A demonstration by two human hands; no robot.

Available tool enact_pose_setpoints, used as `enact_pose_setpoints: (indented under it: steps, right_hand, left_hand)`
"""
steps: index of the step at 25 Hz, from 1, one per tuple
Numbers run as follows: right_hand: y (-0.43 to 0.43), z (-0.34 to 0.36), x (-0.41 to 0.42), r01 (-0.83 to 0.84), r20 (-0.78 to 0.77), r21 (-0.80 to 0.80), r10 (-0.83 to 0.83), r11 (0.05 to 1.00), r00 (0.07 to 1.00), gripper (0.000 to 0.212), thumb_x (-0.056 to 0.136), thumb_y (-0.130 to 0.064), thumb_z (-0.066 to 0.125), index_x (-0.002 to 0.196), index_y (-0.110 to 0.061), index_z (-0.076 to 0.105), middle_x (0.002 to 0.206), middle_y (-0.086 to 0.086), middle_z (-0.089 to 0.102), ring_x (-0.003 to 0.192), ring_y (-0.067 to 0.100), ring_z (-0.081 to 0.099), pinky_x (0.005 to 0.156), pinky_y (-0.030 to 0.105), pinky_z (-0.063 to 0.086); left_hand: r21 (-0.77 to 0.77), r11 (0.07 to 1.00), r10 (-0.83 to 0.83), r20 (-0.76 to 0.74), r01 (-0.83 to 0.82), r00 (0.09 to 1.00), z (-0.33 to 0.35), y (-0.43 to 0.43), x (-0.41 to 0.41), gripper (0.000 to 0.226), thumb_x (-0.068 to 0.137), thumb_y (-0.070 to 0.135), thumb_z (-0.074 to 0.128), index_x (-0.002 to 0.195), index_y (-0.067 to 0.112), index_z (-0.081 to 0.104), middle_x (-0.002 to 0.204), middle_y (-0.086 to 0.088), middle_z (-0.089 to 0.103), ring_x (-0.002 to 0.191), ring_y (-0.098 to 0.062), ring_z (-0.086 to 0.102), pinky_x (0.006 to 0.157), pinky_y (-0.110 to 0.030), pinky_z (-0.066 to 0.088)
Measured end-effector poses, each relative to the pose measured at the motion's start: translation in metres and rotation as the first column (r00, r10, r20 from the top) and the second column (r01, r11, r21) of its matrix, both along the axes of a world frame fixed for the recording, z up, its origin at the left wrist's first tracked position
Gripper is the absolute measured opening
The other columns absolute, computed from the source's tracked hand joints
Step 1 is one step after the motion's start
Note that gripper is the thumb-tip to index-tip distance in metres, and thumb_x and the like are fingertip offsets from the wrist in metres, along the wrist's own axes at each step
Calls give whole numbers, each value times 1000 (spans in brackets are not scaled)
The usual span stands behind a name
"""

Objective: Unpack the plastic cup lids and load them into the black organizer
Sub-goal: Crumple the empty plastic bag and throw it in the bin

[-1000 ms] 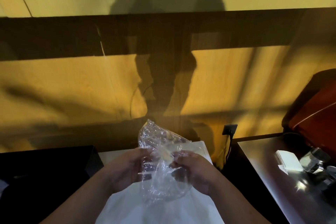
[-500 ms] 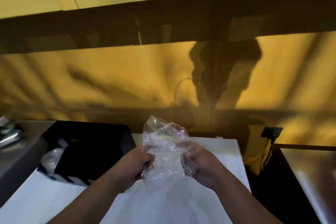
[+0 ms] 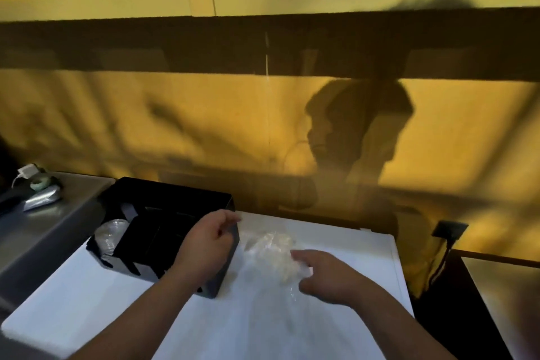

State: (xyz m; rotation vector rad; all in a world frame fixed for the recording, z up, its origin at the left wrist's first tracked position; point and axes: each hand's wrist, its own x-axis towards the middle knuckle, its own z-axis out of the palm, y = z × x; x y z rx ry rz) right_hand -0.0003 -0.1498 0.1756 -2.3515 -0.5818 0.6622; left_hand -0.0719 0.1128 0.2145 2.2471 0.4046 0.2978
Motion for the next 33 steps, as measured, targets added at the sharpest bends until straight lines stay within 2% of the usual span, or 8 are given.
enact_pose_setpoints:
  steps: [4, 7, 12, 16, 20, 25, 29, 33]
  right_hand:
    - [44, 23, -42, -153, 26, -113, 157, 982, 987, 79, 77, -46, 62, 154, -34, 45, 159, -7, 46, 137, 17, 48, 104, 25, 36]
    - [86, 38, -75, -212, 96, -102, 222, 972, 970, 69, 84, -42, 56, 152, -34, 47, 160, -11, 44, 141, 12, 43, 101, 13, 27]
    - [151, 53, -128, -156, 97, 107, 145, 982, 985, 55, 83, -32, 53, 135, -47, 63, 145, -21, 55, 125, -4, 49, 97, 5, 31]
    - [204, 55, -158, 44, 323, 304, -147, 952, 935, 45, 91, -35, 68, 128, -55, 52, 131, -26, 54, 116, -5, 52, 86, 6, 42]
    - [255, 54, -171, 318, -316, 338, -211, 886, 925, 83, 83, -52, 83, 150, -27, 41, 138, 0, 59, 102, 7, 64, 63, 11, 56]
    - [313, 46, -180, 175, -541, 430, 97, 886, 835, 28, 88, -39, 76, 112, -25, 78, 105, 11, 79, 74, 23, 67, 66, 37, 58]
    - [353, 34, -173, 127, -528, 489, 177, 863, 831, 29, 82, -22, 73, 110, -20, 77, 107, 27, 75, 85, 33, 68, 71, 40, 53]
    - [381, 21, -157, 182, -627, 489, 198, 853, 754, 31, 81, -18, 64, 110, -17, 74, 88, 19, 61, 59, 20, 52, 49, 26, 41]
  left_hand:
    - [401, 779, -417, -241, 482, 876, 2, 10, -22, 71, 87, 36, 76, 148, 47, 42, 162, 12, 39, 150, -16, 35, 121, -40, 36]
    - [520, 566, -446, -460, 640, 768, -5, 36, -46, 91, 84, 48, 78, 159, 41, 28, 173, 10, 20, 161, -17, 4, 129, -59, 3]
    - [543, 699, -335, -327, 466, 884, -4, 92, -83, 28, 88, 45, 66, 112, 30, 69, 116, 5, 73, 115, -19, 65, 112, -43, 42]
    - [90, 975, -186, -161, 202, 969, -9, 146, -122, 28, 80, 43, 72, 78, 16, 65, 75, -3, 71, 69, -19, 67, 60, -38, 50]
    - [-595, 803, -115, -89, 40, 989, -5, 181, -159, 10, 85, 20, 79, 81, 29, 83, 76, 1, 82, 65, -13, 77, 54, -24, 57]
    - [-709, 705, -64, -64, 0, 996, -5, 217, -191, 14, 83, 34, 81, 95, 28, 85, 92, -4, 84, 81, -19, 81, 61, -22, 60]
    - [-671, 730, -8, -194, -127, 981, -14, 254, -208, 46, 79, 64, 71, 108, 30, 77, 106, -2, 80, 101, -26, 74, 86, -38, 63]
    - [-705, 700, -11, -167, -111, 986, -24, 280, -218, 20, 82, 45, 74, 102, 42, 75, 82, 4, 74, 70, -13, 65, 63, -30, 54]
